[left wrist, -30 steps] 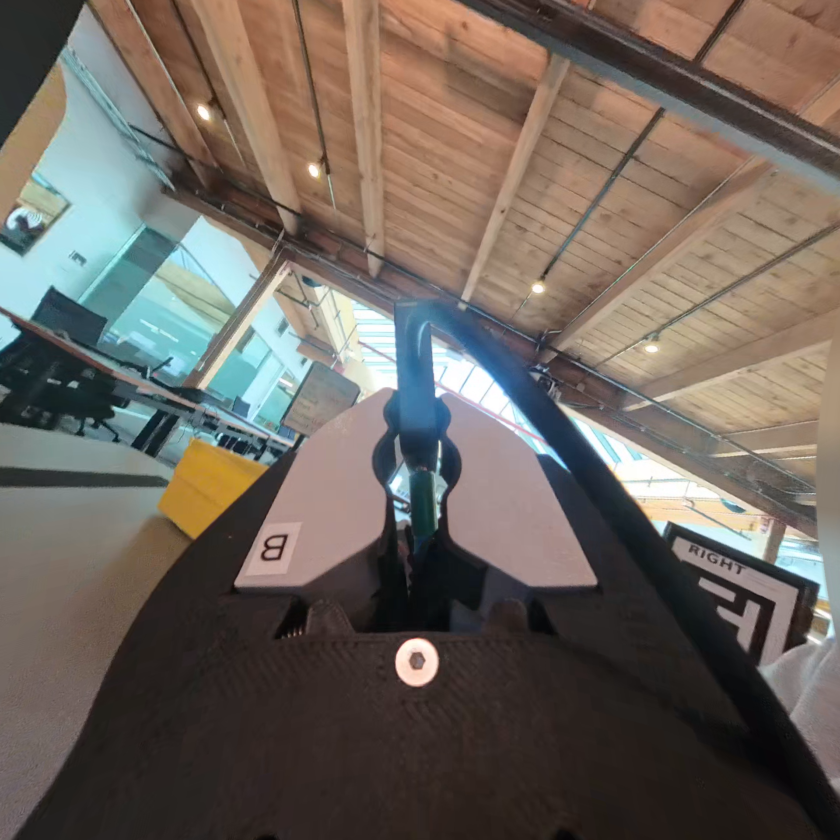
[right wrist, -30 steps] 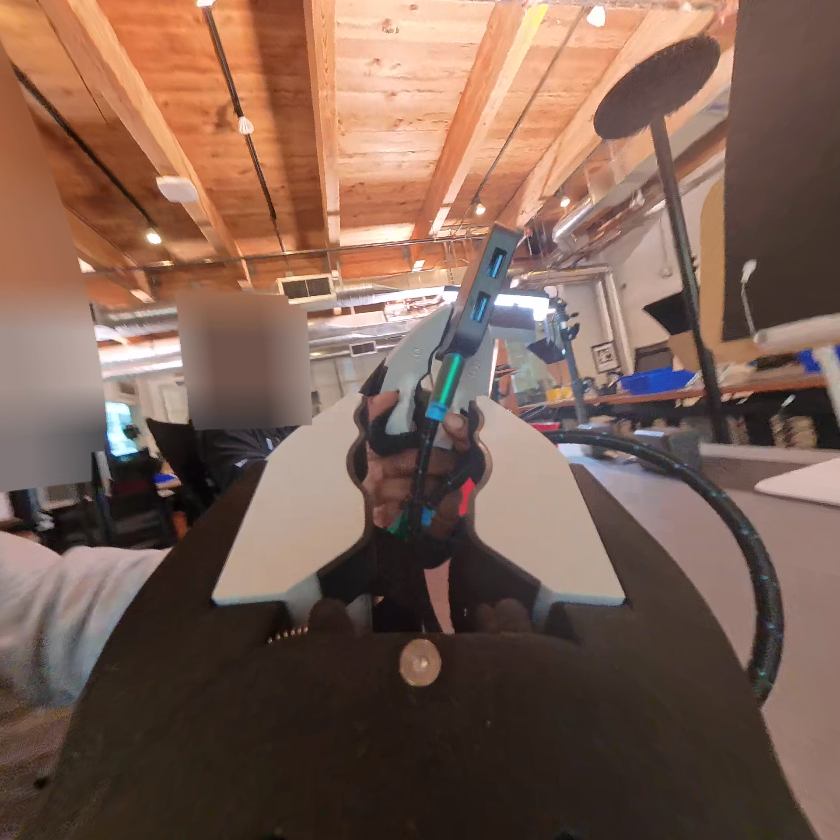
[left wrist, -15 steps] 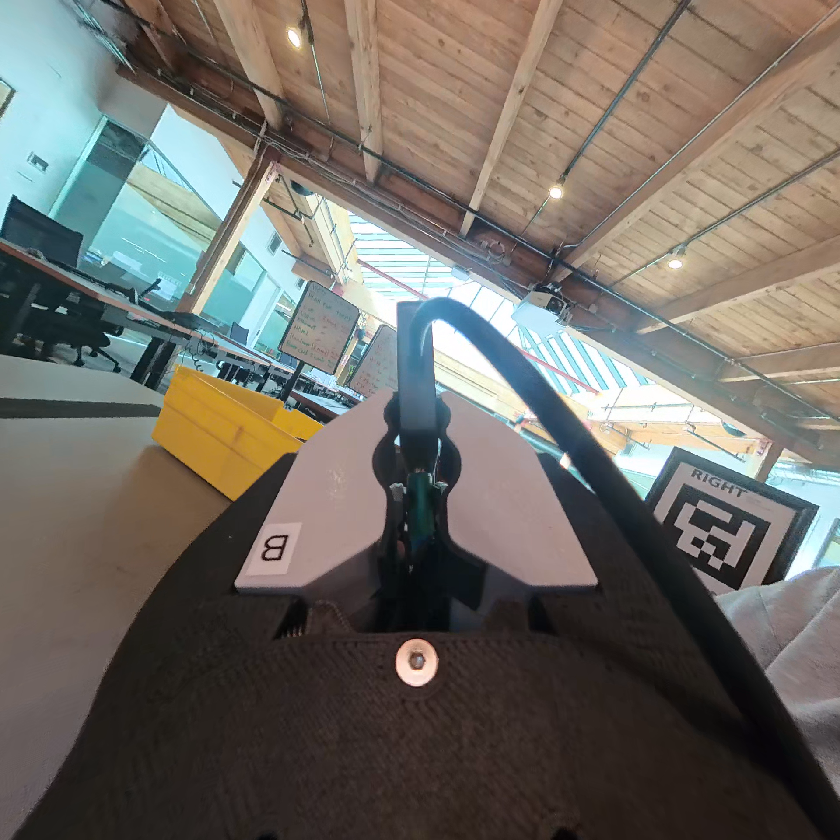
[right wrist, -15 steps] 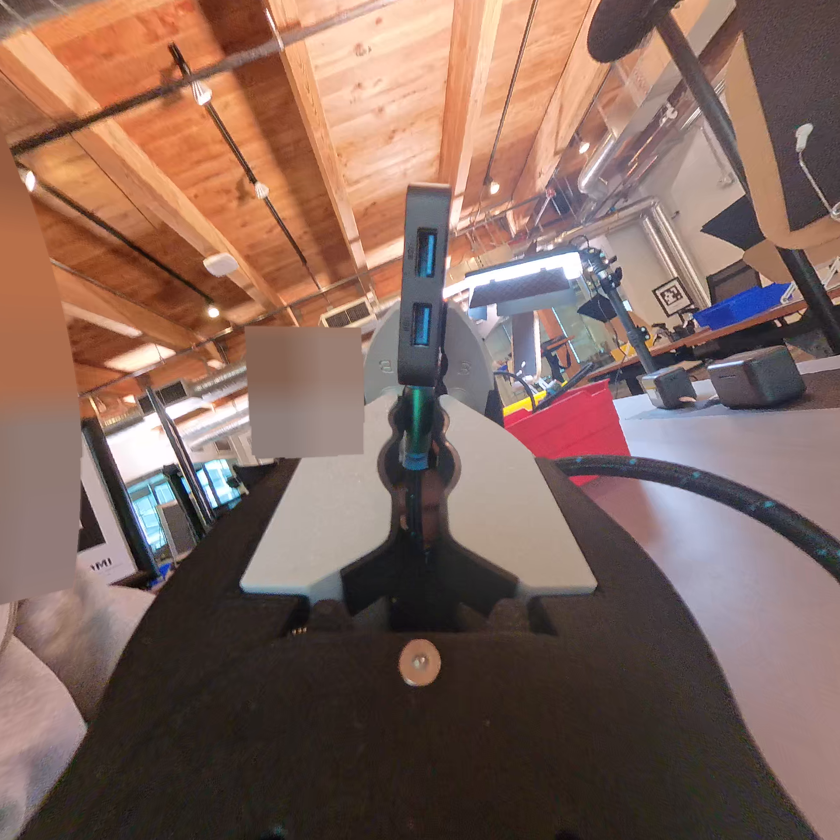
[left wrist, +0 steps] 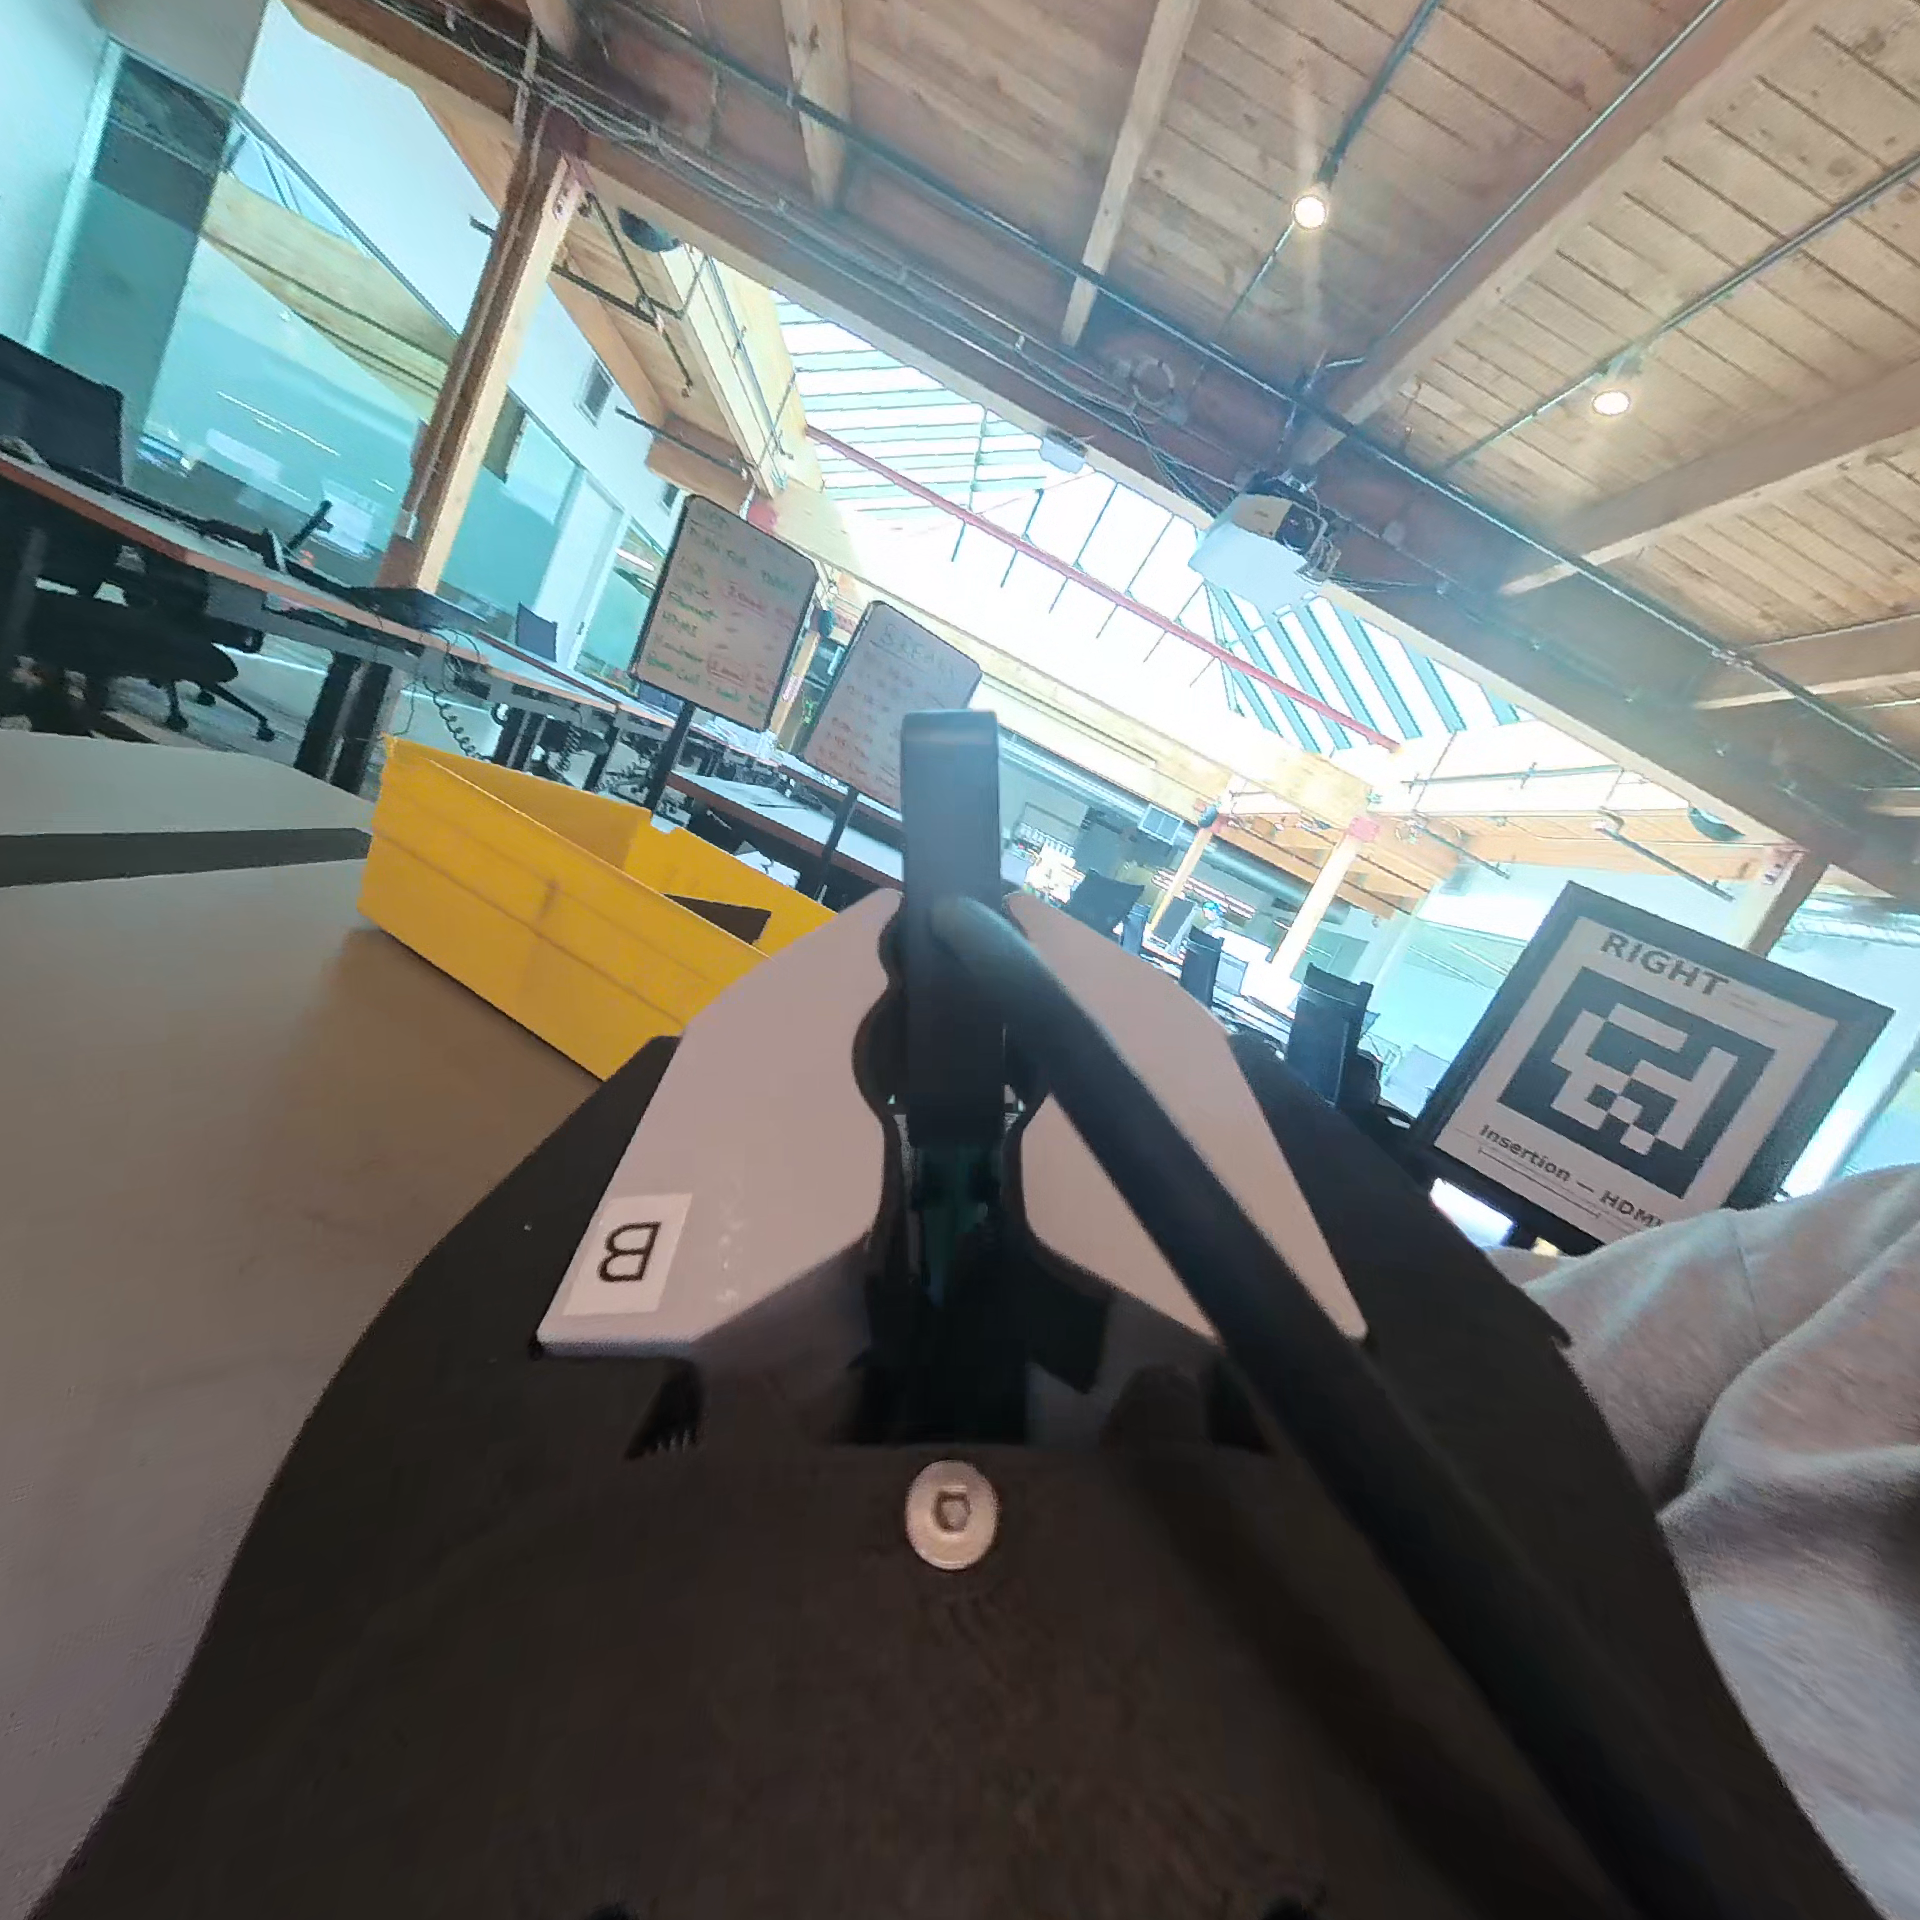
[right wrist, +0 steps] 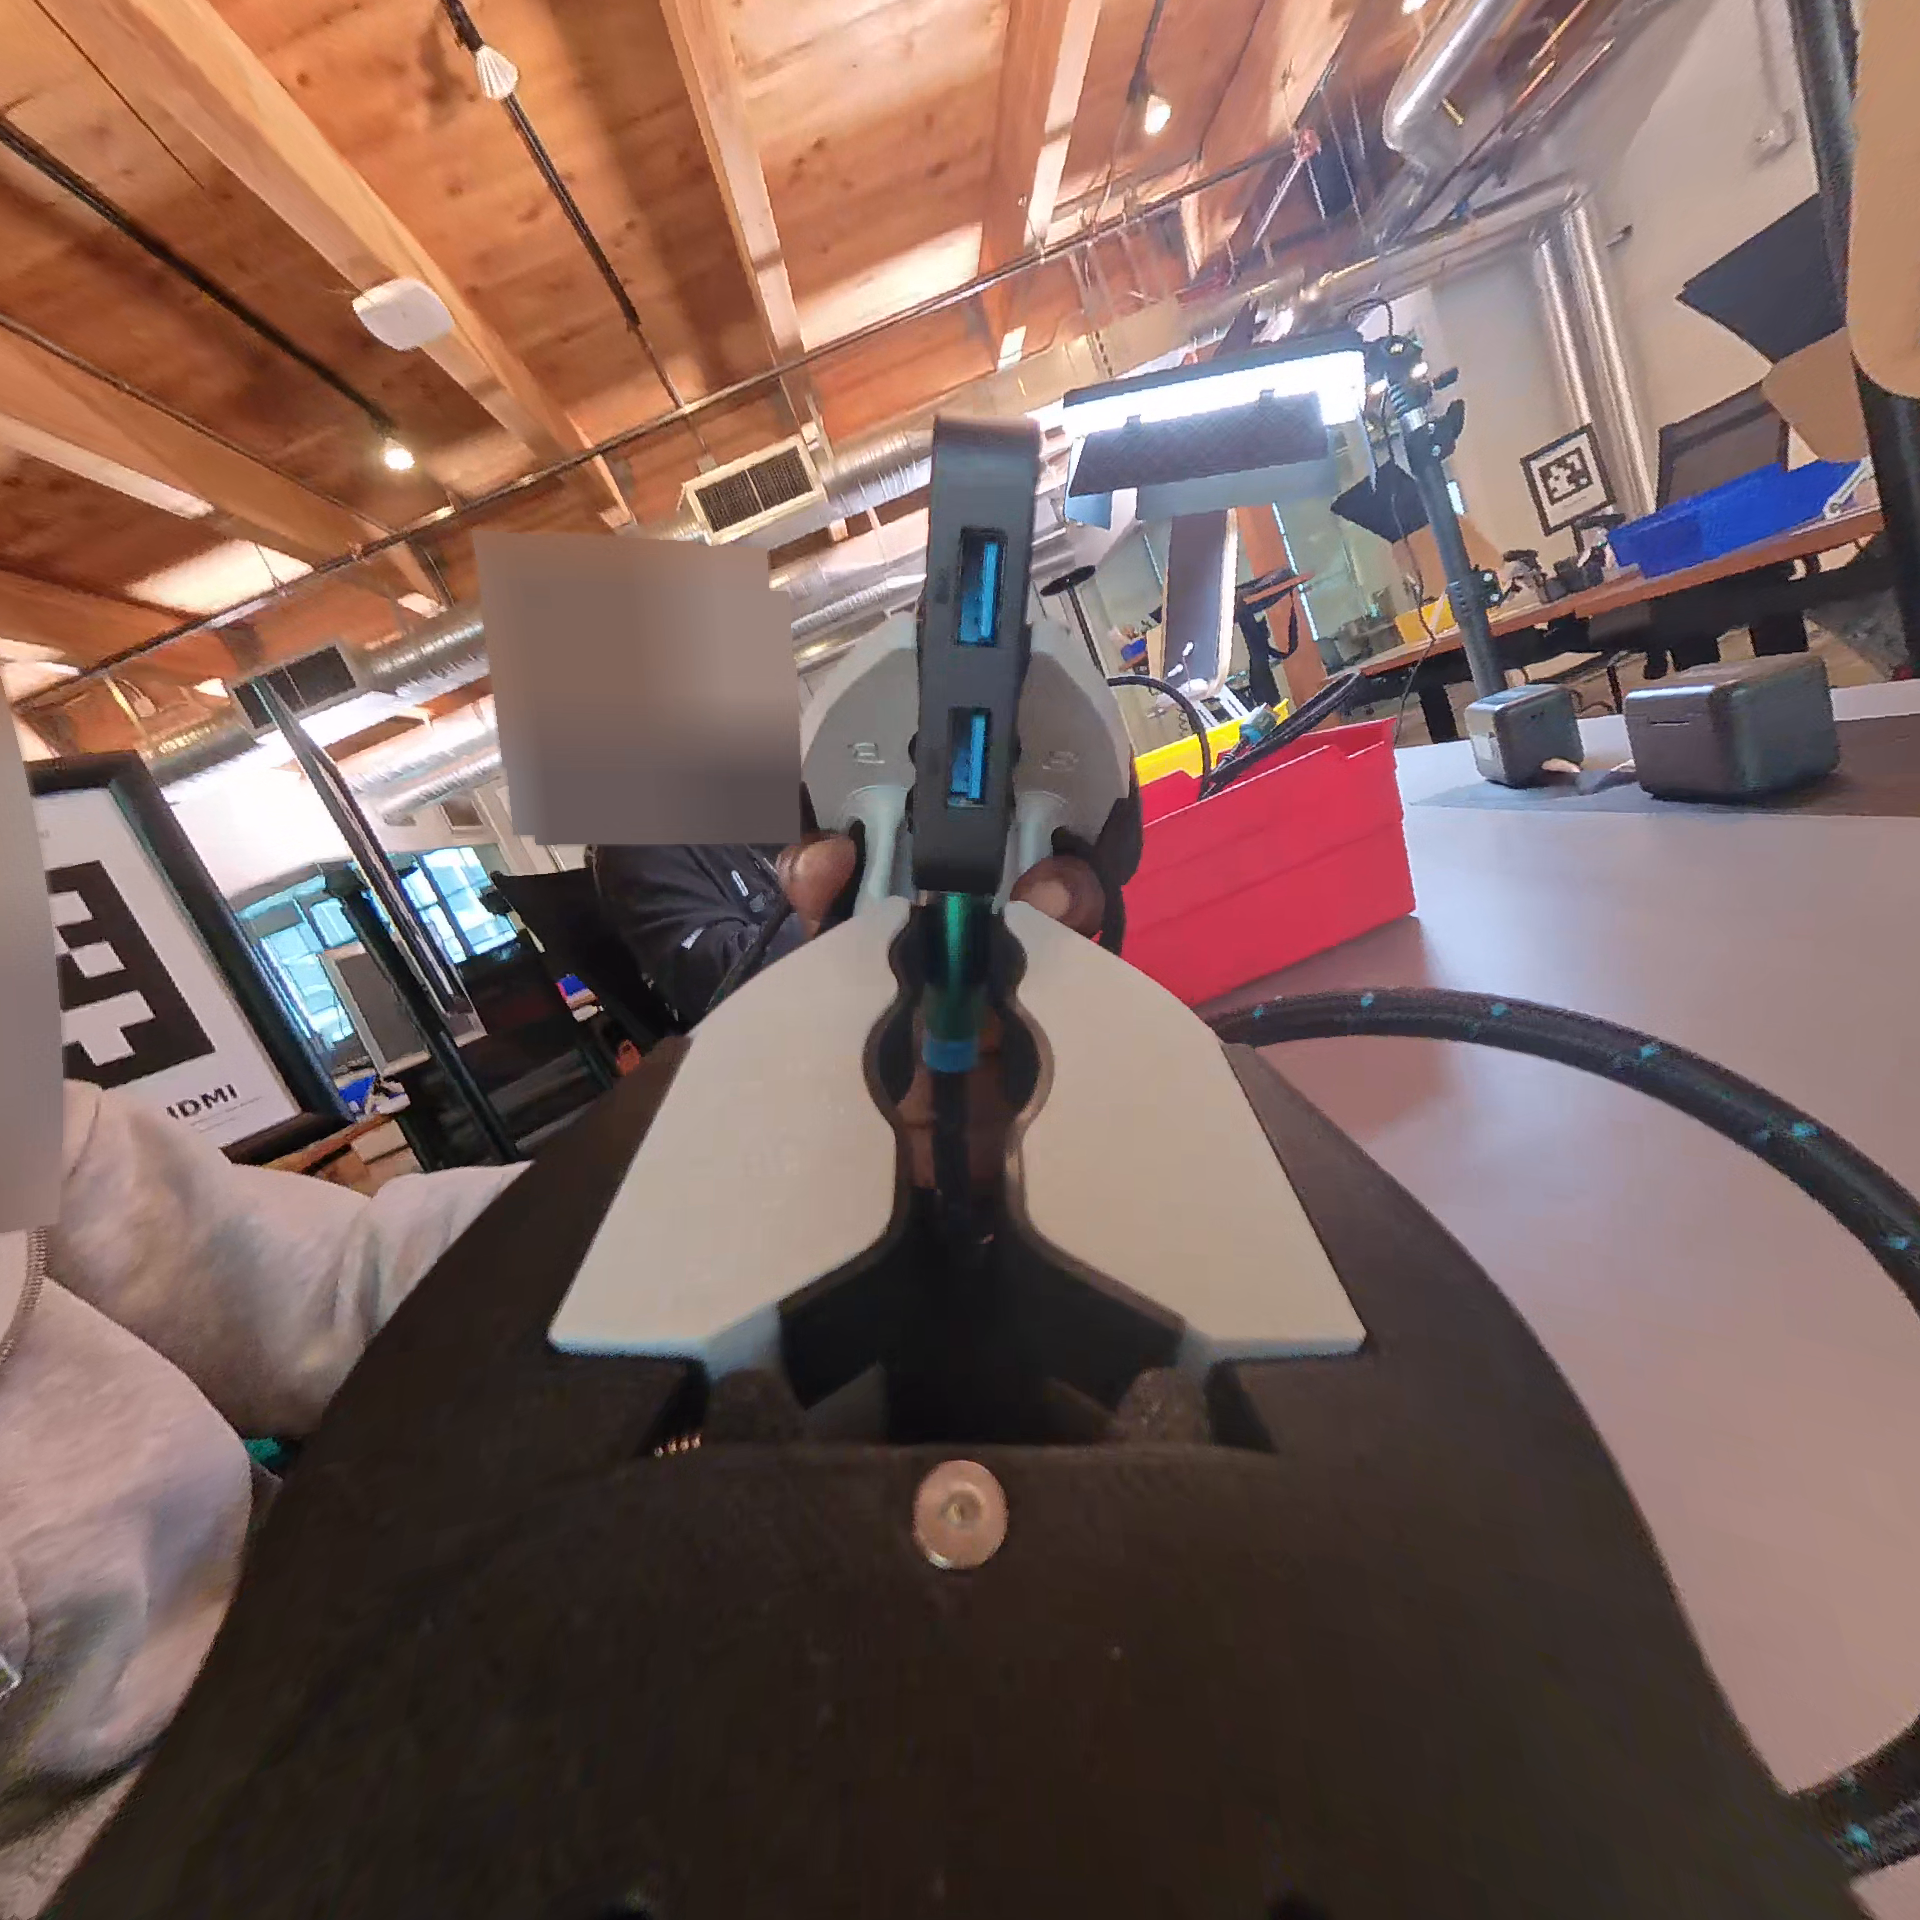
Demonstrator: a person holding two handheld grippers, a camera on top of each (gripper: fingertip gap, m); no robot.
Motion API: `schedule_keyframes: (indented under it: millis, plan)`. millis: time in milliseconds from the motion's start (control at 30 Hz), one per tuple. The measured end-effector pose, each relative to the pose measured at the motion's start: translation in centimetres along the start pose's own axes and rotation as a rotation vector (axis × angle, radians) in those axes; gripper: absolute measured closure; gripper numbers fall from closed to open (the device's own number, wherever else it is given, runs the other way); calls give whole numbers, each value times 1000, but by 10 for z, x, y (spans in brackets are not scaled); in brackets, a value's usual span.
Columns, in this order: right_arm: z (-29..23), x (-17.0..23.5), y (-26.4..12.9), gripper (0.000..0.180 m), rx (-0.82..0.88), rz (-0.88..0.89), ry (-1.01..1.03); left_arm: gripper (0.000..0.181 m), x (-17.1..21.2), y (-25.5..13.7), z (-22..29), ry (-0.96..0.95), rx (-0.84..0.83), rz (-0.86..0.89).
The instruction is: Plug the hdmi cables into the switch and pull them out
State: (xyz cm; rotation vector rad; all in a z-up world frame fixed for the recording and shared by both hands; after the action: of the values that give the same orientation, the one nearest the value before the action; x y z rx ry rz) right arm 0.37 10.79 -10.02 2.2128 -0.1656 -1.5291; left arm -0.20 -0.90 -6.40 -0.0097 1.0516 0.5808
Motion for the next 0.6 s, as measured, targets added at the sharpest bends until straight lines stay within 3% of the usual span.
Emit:
schedule_keyframes:
  millis: [300,600]
  plan:
    - [4,2,0,167,-32,166,54,169,-1,-2,-1,-95,-30,195]
    - [5,7,5,168,-26,159,54,166,-1,-6,-1,-100,-65,290]
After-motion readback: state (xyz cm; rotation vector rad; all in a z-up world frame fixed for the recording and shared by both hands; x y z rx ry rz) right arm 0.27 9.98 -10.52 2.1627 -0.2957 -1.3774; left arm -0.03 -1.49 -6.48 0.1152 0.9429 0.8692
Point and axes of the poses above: each gripper's, where its closed fingertips meet, y out along the fingers, x out of its underside, z = x × y across the jaws, the point moved 8 cm from there along -y, back along the fingers, and after that the axes turned 14 degrees about -x, right-handed, at the moved point
